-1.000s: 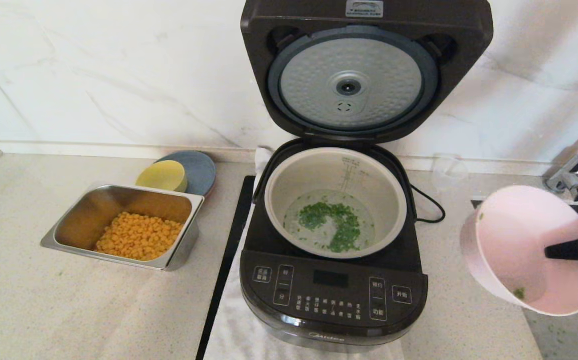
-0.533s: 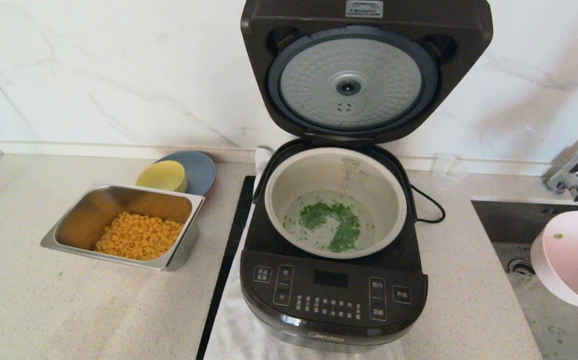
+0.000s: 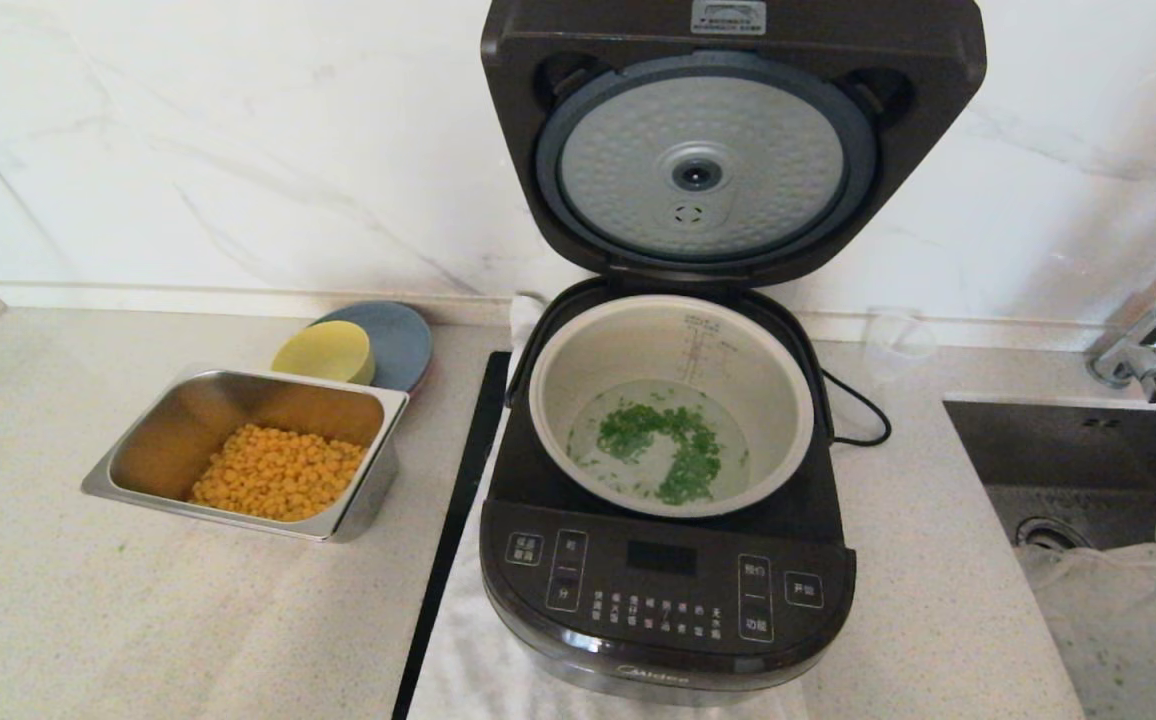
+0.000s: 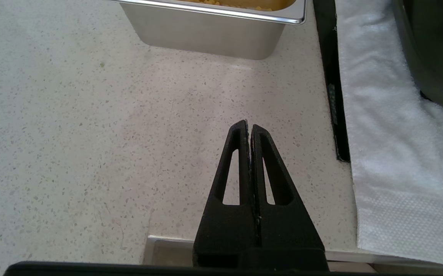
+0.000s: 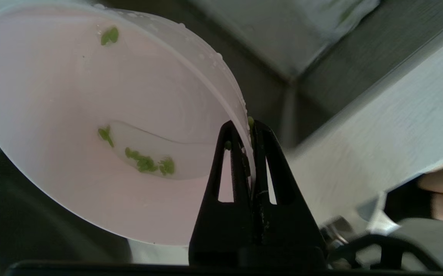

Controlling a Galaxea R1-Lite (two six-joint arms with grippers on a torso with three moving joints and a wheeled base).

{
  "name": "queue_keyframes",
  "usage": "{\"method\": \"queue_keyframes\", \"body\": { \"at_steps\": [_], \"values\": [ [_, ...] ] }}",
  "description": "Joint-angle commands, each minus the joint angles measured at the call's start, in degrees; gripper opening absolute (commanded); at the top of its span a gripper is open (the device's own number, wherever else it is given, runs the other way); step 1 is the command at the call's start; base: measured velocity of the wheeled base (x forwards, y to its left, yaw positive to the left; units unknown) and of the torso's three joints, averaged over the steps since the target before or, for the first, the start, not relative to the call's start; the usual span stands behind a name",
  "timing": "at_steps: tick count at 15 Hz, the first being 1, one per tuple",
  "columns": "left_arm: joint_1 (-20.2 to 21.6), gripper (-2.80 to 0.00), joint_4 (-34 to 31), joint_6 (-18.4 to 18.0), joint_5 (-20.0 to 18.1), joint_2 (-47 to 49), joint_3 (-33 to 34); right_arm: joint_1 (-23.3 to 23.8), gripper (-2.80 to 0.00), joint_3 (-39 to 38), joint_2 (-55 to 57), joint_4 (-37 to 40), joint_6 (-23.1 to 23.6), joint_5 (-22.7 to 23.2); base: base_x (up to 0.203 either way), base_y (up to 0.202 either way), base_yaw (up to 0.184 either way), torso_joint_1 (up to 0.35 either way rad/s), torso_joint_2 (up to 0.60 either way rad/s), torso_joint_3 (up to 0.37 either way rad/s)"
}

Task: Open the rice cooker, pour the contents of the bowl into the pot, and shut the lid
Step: Fill a bowl with water from the tap

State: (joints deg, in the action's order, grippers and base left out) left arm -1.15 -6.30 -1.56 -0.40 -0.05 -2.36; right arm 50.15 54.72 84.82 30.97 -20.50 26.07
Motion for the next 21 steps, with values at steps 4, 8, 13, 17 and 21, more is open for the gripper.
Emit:
{"method": "queue_keyframes", "body": {
  "at_steps": [4, 8, 13, 17, 21],
  "values": [
    [0.0, -2.8, 0.0, 0.0, 0.1, 0.0, 0.0, 13.1, -2.8, 5.7, 13.1, -0.6, 1.4, 6.0, 0.0, 0.0, 0.0, 0.0, 0.0, 0.0],
    [0.0, -2.8, 0.0, 0.0, 0.0, 0.0, 0.0, 17.7, -2.8, 11.0, 19.7, -0.6, 1.5, 8.3, 0.0, 0.0, 0.0, 0.0, 0.0, 0.0],
    [0.0, -2.8, 0.0, 0.0, 0.1, 0.0, 0.0, 19.8, -2.8, 16.8, 27.1, -0.6, 1.4, 8.4, 0.0, 0.0, 0.0, 0.0, 0.0, 0.0],
    [0.0, -2.8, 0.0, 0.0, 0.1, 0.0, 0.0, 19.9, -2.8, 19.3, 30.9, -0.6, 1.4, 8.3, 0.0, 0.0, 0.0, 0.0, 0.0, 0.0],
    [0.0, -2.8, 0.0, 0.0, 0.1, 0.0, 0.0, 19.8, -2.8, 23.2, 35.3, -0.6, 1.3, 8.2, 0.0, 0.0, 0.0, 0.0, 0.0, 0.0]
  ]
}}
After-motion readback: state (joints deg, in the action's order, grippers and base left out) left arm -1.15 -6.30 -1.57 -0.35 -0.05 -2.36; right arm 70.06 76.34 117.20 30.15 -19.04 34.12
